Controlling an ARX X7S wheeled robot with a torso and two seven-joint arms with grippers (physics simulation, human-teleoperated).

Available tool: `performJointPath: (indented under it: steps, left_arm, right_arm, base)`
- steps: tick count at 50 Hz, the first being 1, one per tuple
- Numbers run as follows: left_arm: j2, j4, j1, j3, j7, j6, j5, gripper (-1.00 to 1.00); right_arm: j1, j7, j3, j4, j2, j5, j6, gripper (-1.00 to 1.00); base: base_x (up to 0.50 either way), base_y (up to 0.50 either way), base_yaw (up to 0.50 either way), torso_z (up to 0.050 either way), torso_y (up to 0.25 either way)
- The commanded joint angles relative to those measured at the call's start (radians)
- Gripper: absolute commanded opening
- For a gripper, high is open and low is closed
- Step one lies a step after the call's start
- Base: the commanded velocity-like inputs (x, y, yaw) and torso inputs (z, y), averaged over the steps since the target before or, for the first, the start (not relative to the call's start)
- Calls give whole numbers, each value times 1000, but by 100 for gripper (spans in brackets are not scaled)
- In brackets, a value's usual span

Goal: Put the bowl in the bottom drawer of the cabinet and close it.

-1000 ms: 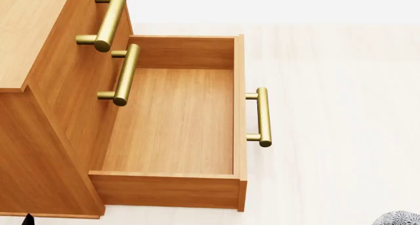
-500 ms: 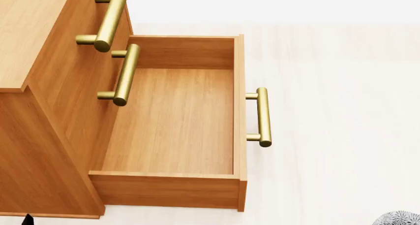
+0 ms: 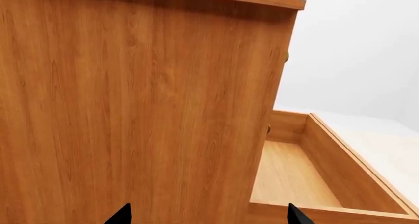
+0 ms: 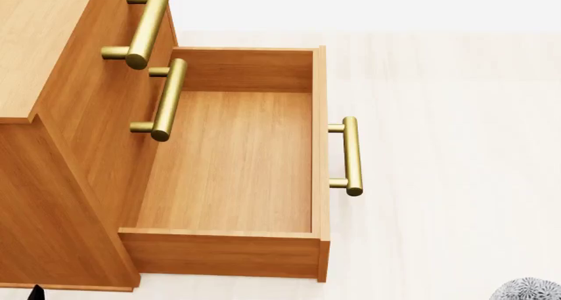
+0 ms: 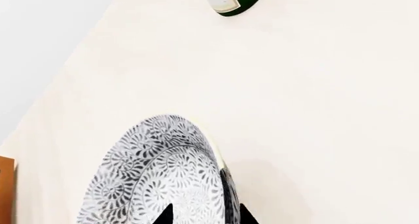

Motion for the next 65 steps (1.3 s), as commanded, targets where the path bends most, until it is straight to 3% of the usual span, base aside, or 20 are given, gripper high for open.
performJointPath:
  steps: [1, 20, 33, 44, 49, 65]
  left_arm:
    - [-1, -6, -2, 1, 0, 5, -3, 100]
    - [-6, -3, -1, 4, -5, 7, -4, 100]
    - [-7, -13, 2, 3, -4, 17, -5, 100]
    - [-9, -12, -2, 9, -7, 13, -3, 100]
    - [-10, -10, -3, 11, -10, 12, -4, 100]
    - [-12, -14, -2, 14, -13, 15, -6, 100]
  right_arm:
    - [7, -8, -18, 11, 1, -13, -7, -100]
    - [8, 20, -14, -28, 12, 8, 2, -100]
    - [105, 197, -61, -212, 122, 98, 133, -100]
    - [272, 485, -100, -366, 305, 259, 286, -100]
    - [433, 616, -149, -335, 340, 491, 313, -100]
    - [764, 776, -360, -187, 291, 779, 301, -100]
  base:
    - [0, 0, 0, 0, 0]
    - [0, 0, 0, 0, 0]
    - [0, 0, 0, 0, 0]
    - [0, 0, 0, 0, 1]
    - [0, 0, 0, 0, 0]
    - [0, 0, 0, 0, 0]
